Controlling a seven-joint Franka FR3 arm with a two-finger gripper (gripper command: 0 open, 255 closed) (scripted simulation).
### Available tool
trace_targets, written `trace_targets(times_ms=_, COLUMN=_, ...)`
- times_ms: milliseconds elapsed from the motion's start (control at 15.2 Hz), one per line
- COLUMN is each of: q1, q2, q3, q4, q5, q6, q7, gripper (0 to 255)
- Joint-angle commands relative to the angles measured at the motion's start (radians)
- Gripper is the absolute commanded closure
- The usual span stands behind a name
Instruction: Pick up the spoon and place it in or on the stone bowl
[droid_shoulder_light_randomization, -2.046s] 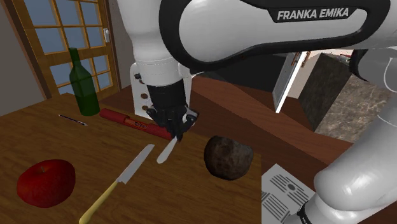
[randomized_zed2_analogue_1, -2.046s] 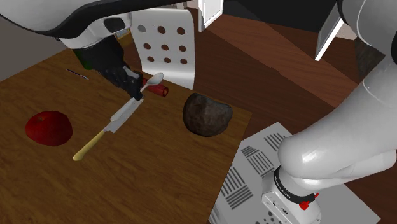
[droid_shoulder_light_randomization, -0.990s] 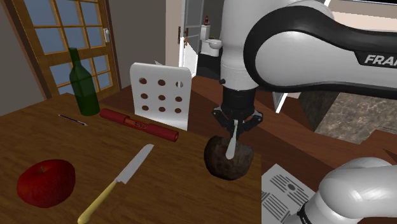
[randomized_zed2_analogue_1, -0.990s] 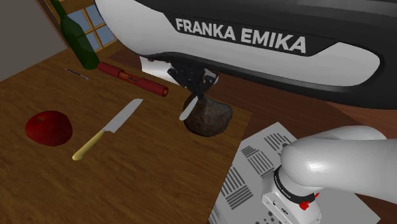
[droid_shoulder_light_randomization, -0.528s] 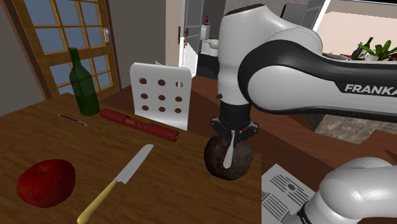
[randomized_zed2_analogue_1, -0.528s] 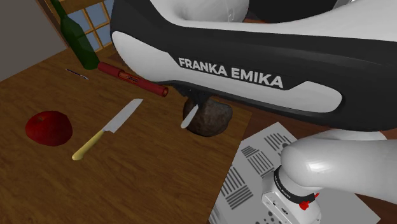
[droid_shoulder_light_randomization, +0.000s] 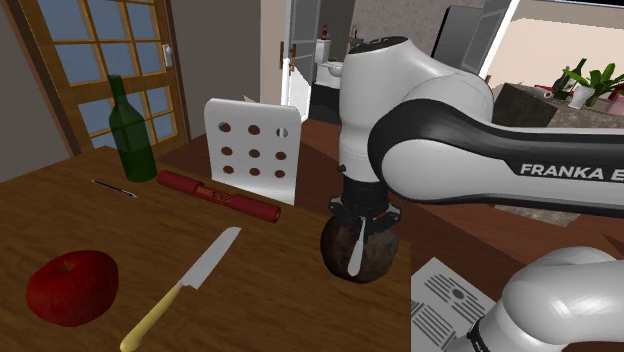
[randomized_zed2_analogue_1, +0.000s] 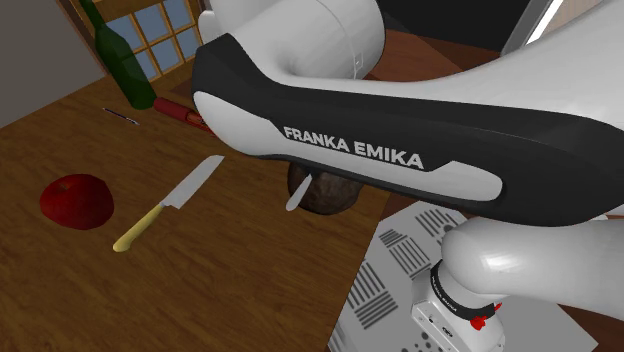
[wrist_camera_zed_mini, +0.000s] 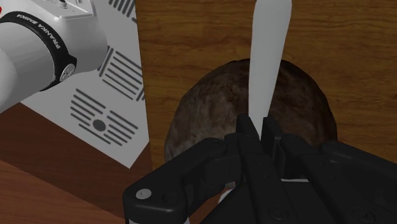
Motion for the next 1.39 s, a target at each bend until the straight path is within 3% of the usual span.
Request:
trace_targets(times_ms=0, q1=0.0, q2=0.0, q3=0.001, q4=-0.001, q5=0.0, q6=0.001, q7=0.0, gripper=255)
trace_targets(times_ms=198, q1=0.0, q2=0.001, q3=0.001, q4=-0.001, q5=0.0, q6=0.001, q7=0.0, gripper=255)
trace_targets(times_ms=264, q1=0.0, q2=0.0, q3=0.001, q4=-0.001, q5=0.0, q6=0.001, q7=0.0, gripper=0)
trace_targets(times_ms=594, q1=0.0, q2=0.001, q3=0.001, q4=-0.001, q5=0.0, q6=0.001, q7=0.0, gripper=0)
trace_targets(times_ms=858, q1=-0.017, q2=0.022, q3=-0.02, q4=0.137, q5=-0.028, q6=-0.115, q7=0.013, gripper=0)
trace_targets(times_ms=1320, q1=-0.017, q2=0.022, q3=-0.02, q4=0.137, q5=-0.028, q6=-0.115, q7=0.013, gripper=0)
